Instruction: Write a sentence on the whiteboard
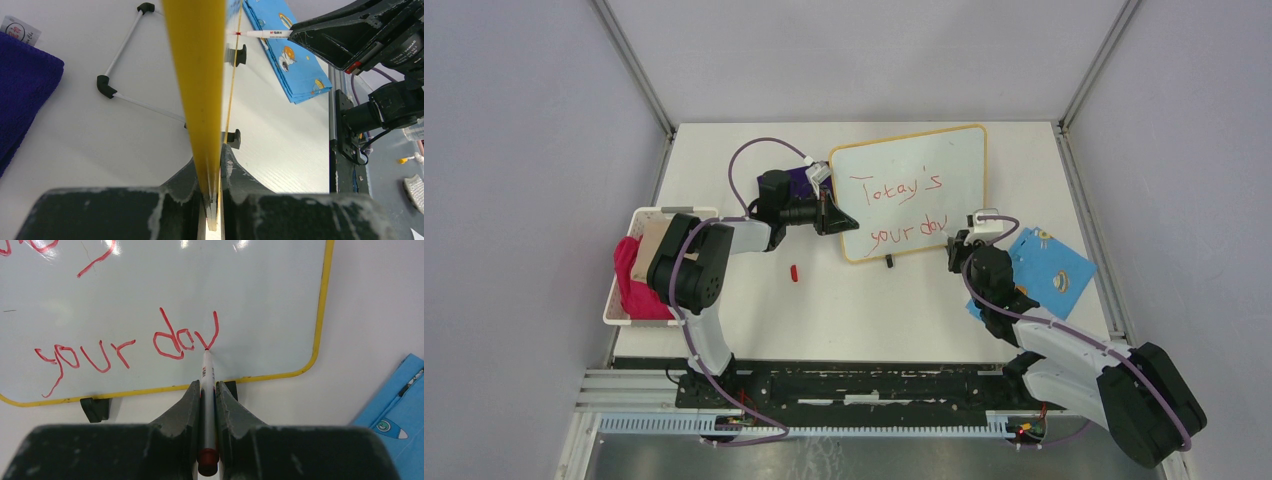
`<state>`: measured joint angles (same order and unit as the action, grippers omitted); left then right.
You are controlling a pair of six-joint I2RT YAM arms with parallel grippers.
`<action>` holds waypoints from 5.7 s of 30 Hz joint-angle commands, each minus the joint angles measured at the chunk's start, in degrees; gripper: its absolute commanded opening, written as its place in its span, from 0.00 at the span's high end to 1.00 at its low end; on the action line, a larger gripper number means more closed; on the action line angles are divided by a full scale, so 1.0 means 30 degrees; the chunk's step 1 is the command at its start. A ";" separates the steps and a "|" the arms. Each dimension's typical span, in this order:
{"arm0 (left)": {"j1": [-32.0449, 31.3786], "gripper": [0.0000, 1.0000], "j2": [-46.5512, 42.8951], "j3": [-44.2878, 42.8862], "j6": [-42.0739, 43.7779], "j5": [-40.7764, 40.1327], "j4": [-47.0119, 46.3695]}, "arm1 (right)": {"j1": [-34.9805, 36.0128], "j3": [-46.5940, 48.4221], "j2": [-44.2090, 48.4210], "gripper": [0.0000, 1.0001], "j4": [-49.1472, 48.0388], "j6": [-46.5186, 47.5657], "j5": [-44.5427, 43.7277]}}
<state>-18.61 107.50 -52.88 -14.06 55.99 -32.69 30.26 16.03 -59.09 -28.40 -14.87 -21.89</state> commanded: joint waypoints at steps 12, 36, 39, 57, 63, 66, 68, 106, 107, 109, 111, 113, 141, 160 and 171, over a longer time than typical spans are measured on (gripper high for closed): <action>-0.0767 0.98 0.0994 0.0459 0.2724 -0.3327 0.3853 | 0.0140 -0.0266 -0.0223 1.00 -0.0083 -0.0662 0.1865; -0.0798 0.98 0.1120 0.0371 0.2803 -0.3338 0.4011 | 0.0752 0.0412 0.0653 1.00 -0.0801 -0.1602 0.4538; -0.0780 0.98 0.1089 0.0372 0.2825 -0.3347 0.4066 | 0.0755 0.0844 0.1397 1.00 -0.0510 -0.1754 0.4772; -0.0817 0.98 0.1314 0.0255 0.2989 -0.3706 0.4289 | 0.0467 -0.0571 0.9866 1.00 0.4985 -0.0246 -0.5081; -0.0815 0.98 0.1296 0.0233 0.3150 -0.3841 0.4551 | 0.0303 -0.2343 0.9948 1.00 0.4228 -0.2607 -0.3361; -0.0799 0.98 0.1436 0.0198 0.3192 -0.3885 0.4673 | -0.0061 -0.2996 1.0111 1.00 0.2575 -0.4461 -0.2078; -0.0823 0.98 0.1432 0.0196 0.3232 -0.3910 0.4685 | -0.0199 -0.3221 0.9962 1.00 0.1028 -0.5164 -0.1424; -0.0827 0.98 0.1652 -0.0082 0.3451 -0.4096 0.5210 | -0.3871 -0.1522 0.4887 1.00 0.0114 -0.5668 0.1365; -0.0827 0.98 0.1653 -0.0084 0.3446 -0.4119 0.5212 | -0.3876 -0.1466 0.4771 1.00 0.0040 -0.5684 0.1377; -0.0806 0.98 0.1655 -0.0119 0.3478 -0.4120 0.5262 | -0.3933 -0.1347 0.4464 1.00 -0.0075 -0.5734 0.1376; -0.0808 0.98 0.1708 -0.0140 0.3488 -0.4145 0.5325 | -0.4010 -0.1301 0.4252 1.00 -0.0205 -0.5793 0.1334; -0.0827 0.98 0.1726 -0.0155 0.3489 -0.4117 0.5329 | -0.4096 -0.1330 0.4117 1.00 -0.0388 -0.5903 0.1356; -0.0886 0.98 0.1691 -0.0273 0.3618 -0.4121 0.5607 | -0.4737 -0.1197 0.1615 1.00 -0.2366 -0.6237 0.2230; -0.0919 0.98 0.1717 -0.0331 0.3709 -0.4165 0.5794 | -0.4791 -0.1309 0.0947 1.00 -0.2200 -0.5923 0.2051; -0.0974 0.98 0.1707 -0.0361 0.3722 -0.4243 0.5886 | -0.4802 -0.1165 0.0858 1.00 -0.1292 -0.5709 0.1591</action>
<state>-19.33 108.22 -55.94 -12.29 55.35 -28.42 16.21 10.39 -56.01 -32.80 -33.10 -15.49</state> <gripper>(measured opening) 0.153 0.179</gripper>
